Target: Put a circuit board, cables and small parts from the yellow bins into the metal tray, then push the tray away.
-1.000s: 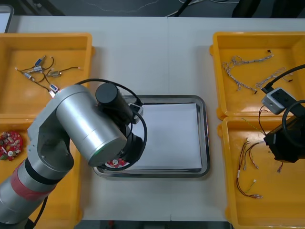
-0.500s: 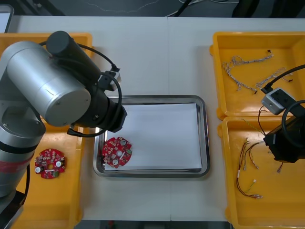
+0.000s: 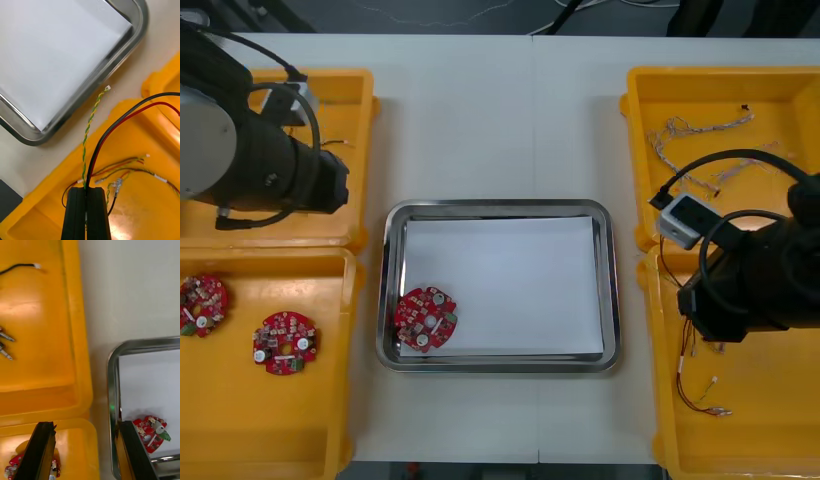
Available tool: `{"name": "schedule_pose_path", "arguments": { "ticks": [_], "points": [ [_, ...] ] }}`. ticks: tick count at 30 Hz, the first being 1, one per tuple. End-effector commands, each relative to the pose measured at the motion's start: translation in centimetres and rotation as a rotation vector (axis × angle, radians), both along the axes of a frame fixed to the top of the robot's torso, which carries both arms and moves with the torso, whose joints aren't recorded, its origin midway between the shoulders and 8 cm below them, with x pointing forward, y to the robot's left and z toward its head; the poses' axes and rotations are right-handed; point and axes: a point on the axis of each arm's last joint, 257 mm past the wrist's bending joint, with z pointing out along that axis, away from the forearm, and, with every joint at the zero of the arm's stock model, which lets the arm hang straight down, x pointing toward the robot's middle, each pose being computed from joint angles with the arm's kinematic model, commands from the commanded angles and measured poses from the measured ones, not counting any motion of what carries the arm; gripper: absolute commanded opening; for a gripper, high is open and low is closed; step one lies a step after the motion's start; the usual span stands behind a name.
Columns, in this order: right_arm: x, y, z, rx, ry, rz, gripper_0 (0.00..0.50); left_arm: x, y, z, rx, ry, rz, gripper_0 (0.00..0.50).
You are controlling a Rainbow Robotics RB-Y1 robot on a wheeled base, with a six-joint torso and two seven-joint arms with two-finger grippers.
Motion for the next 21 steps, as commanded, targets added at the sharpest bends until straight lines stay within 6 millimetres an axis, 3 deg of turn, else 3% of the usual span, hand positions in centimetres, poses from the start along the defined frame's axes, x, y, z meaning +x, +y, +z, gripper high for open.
{"name": "schedule_pose_path", "arguments": {
  "ticks": [1,9,16,21],
  "points": [
    [0.5,2.7,1.1,-0.085,-0.052,0.122,0.000,0.8,5.9,1.4,0.067,-0.008,0.029,0.479],
    [-0.3,6.2,0.4,-0.169,-0.062,0.271,0.000,1.3,11.4,1.0,0.052,0.044,0.130,0.479],
    [-1.1,7.3,-1.5,-0.239,-0.029,0.346,0.000,1.5,14.3,0.2,-0.001,0.084,0.218,0.477],
    [-0.4,8.6,-2.9,-0.263,-0.022,0.386,0.000,2.4,15.9,0.2,-0.049,0.100,0.283,0.477]
  ]
}}
